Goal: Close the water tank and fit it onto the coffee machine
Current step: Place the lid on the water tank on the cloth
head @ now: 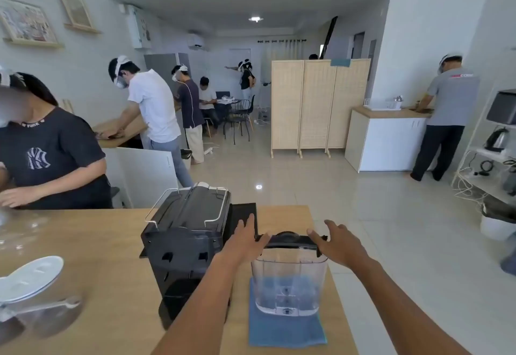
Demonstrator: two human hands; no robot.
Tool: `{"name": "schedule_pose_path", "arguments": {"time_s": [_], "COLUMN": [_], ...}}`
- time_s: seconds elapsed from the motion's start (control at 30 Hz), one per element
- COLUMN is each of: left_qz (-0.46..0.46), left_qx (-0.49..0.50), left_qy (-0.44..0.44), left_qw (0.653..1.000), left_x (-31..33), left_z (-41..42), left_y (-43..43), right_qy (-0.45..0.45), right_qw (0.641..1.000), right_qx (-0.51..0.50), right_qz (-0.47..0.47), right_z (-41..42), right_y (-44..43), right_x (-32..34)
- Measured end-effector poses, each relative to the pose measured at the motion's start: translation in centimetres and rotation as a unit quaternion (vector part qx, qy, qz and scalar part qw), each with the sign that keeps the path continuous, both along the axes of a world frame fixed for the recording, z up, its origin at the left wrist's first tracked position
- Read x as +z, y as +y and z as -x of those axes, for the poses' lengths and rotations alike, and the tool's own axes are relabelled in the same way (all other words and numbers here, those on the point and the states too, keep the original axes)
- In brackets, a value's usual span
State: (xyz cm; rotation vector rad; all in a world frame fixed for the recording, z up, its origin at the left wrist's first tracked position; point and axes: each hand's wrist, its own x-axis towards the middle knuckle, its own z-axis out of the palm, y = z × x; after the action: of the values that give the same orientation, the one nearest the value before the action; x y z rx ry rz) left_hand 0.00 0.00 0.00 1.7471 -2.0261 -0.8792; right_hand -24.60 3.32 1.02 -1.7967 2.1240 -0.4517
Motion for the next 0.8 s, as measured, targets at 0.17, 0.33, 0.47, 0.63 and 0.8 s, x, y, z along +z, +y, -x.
{"name": "schedule_pose_path", "arguments": {"time_s": [0.17,0.33,0.47,0.63,0.8], "left_qz": [-0.032,-0.072,-0.136,-0.153,-0.112], "left_qx": [0.054,0.112,0.092,0.092,0.096], "left_qy": [0.064,0.13,0.115,0.189,0.25], "left_qw": [0.996,0.983,0.98,0.966,0.957], "left_x": [-1.2,-2.8,-3.3,-3.8,-3.3], "left_z": [0.0,-0.5,-0.6,-0.4,0.1], "left_y": [-1.2,-1.7,-1.8,-1.4,-0.2], "right_qy": [-0.02,-0.124,-0.195,-0.261,-0.296], "right_qw": [0.999,0.991,0.977,0.963,0.955], "right_qx": [-0.011,-0.021,-0.014,0.003,0.011], "right_qz": [-0.032,-0.047,-0.08,-0.068,-0.019], "right_z": [0.1,0.3,0.7,0.6,0.7], "right_y": [-1.2,-1.5,-1.3,-1.1,-0.6], "right_x": [-0.9,-1.9,-2.8,-3.7,-4.3]}}
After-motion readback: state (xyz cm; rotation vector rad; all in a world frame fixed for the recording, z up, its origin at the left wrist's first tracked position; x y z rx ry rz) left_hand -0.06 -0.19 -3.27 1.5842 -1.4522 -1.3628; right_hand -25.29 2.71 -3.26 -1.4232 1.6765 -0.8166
